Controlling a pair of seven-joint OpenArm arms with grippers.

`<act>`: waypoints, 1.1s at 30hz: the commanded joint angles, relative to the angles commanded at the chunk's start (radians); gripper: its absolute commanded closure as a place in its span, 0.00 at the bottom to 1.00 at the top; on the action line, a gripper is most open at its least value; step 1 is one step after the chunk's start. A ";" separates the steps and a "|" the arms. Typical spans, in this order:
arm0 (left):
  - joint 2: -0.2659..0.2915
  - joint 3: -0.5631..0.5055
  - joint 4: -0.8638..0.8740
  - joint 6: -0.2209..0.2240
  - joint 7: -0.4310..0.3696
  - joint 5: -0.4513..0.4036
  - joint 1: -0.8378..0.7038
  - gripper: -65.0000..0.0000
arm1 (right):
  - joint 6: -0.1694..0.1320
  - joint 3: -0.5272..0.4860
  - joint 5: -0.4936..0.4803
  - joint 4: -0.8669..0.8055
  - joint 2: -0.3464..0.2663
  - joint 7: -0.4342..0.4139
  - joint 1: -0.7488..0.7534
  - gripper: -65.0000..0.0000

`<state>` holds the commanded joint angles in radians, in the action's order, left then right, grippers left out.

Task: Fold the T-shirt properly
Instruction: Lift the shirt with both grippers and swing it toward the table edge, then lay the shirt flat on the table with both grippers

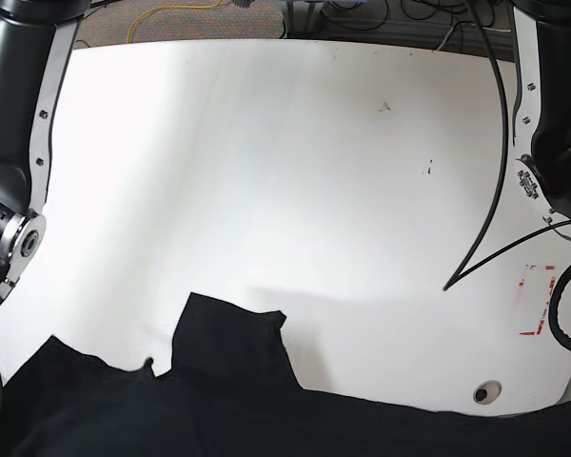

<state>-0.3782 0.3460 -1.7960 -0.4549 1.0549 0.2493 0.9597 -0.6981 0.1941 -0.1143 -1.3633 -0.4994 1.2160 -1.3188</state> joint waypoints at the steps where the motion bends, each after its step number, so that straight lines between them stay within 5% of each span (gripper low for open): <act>1: 0.000 0.000 0.002 0.000 0.000 0.000 -0.006 0.97 | 0.000 0.000 0.000 -0.002 0.000 0.000 0.008 1.00; 9: 0.000 0.002 -0.003 -0.002 0.000 0.002 -0.135 0.97 | 0.000 0.100 0.000 -0.143 0.003 0.063 0.187 1.00; 18: 0.000 0.015 -0.006 -0.003 -0.003 0.003 -0.315 0.97 | 0.000 0.255 0.000 -0.356 0.057 0.094 0.559 1.00; 26: 0.000 0.103 -0.043 -0.114 -0.003 0.000 -0.516 0.97 | 0.000 0.362 0.000 -0.552 0.144 0.110 0.911 1.00; 33: -0.005 0.152 -0.078 -0.127 -0.003 0.000 -0.717 0.97 | 0.000 0.422 0.000 -0.618 0.227 0.107 1.131 1.00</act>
<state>-0.3828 0.4979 -1.8742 -0.5823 1.0518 0.2493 0.2432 -0.6981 0.6160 -0.1143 -1.9816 -0.2723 1.3234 -0.1880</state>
